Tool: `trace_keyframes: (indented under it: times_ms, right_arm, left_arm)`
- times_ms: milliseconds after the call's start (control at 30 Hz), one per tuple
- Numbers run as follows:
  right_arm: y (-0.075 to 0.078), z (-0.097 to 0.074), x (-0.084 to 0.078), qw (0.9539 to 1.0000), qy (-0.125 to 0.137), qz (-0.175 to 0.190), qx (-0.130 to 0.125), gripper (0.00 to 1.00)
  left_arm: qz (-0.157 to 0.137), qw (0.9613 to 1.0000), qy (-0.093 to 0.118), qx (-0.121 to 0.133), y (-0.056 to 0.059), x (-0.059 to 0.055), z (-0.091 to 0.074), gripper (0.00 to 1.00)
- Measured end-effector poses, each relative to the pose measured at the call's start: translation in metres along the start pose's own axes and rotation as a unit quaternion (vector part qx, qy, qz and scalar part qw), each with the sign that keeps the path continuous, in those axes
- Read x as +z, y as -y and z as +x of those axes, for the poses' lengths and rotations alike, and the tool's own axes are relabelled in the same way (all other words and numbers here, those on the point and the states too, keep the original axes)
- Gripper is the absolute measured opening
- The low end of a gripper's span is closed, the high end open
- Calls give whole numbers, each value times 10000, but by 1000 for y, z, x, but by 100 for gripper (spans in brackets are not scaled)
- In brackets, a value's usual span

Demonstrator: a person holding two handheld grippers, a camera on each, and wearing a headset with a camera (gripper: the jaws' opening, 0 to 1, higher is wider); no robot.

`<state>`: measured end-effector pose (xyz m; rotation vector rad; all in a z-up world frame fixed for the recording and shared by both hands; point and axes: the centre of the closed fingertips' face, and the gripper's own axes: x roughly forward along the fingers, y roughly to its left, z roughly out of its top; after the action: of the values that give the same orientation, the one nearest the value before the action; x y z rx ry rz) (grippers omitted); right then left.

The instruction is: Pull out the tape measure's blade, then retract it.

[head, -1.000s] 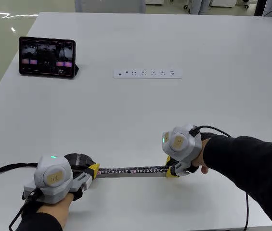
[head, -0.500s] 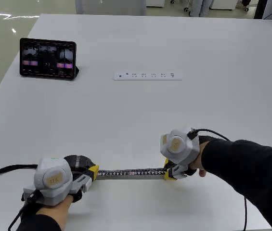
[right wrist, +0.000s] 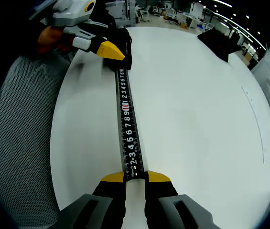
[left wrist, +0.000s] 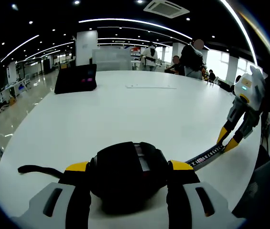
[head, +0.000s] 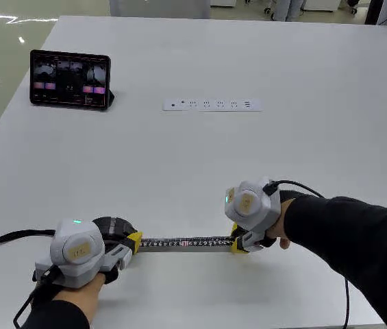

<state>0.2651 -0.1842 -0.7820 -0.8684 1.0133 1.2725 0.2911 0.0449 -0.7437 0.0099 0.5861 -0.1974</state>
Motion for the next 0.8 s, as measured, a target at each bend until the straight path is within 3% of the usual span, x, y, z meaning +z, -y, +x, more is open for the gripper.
trace_keyframes:
  times_ms: [800]
  right_arm:
    - [0, 4, 11, 10000, -16, -43, 33, 11]
  left_arm:
    - [4, 10000, -16, -2, 1, -1, -1, 60]
